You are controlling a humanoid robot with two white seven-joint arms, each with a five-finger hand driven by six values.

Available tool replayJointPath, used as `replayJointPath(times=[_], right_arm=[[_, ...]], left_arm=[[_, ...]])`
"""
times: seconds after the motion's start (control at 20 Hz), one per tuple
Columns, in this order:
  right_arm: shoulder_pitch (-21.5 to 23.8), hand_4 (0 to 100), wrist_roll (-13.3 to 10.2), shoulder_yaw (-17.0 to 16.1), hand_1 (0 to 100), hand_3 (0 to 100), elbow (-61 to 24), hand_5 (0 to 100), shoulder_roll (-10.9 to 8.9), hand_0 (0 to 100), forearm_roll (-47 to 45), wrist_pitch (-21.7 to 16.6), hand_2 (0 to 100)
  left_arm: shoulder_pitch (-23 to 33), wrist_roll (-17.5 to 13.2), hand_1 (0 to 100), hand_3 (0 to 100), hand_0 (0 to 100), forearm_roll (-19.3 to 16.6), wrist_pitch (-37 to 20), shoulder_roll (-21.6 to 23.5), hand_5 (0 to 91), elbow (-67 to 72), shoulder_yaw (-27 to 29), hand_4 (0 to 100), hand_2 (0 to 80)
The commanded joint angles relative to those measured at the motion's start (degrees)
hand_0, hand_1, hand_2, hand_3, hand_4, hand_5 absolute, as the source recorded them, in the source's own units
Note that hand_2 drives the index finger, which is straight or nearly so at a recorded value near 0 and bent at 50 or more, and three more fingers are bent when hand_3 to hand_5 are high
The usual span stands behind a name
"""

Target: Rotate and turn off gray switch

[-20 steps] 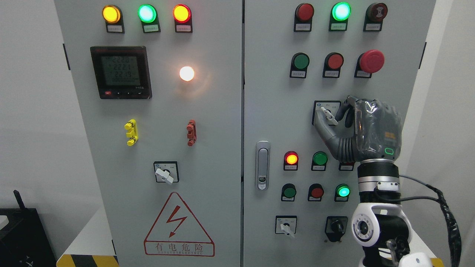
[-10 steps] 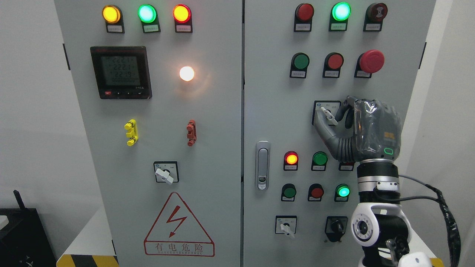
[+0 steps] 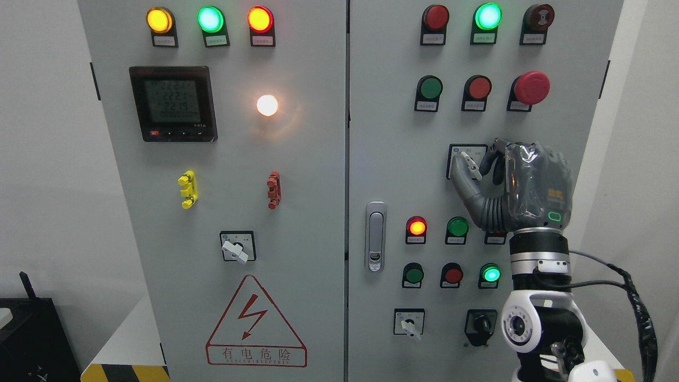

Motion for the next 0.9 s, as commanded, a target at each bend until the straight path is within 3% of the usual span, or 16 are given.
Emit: replayJointPath(times=[0.0,0.85], right_arm=[[0.04,82,0.05,0.20,29,96,0.34,95,-1.41,49,0.00,0.06,74],[-0.05,83,0.05,0.20,24,98,0.60,95,-1.41,57,-0.26,0.06,75]], left_arm=[[0.00,0.02,39,0,12,0.00,0.00,0.09,0.0,0.00,1.85,0,0.0],[0.00,0.02,39,0,12,0.00,0.00,0.00,0.0,0.00,1.85,0,0.0]])
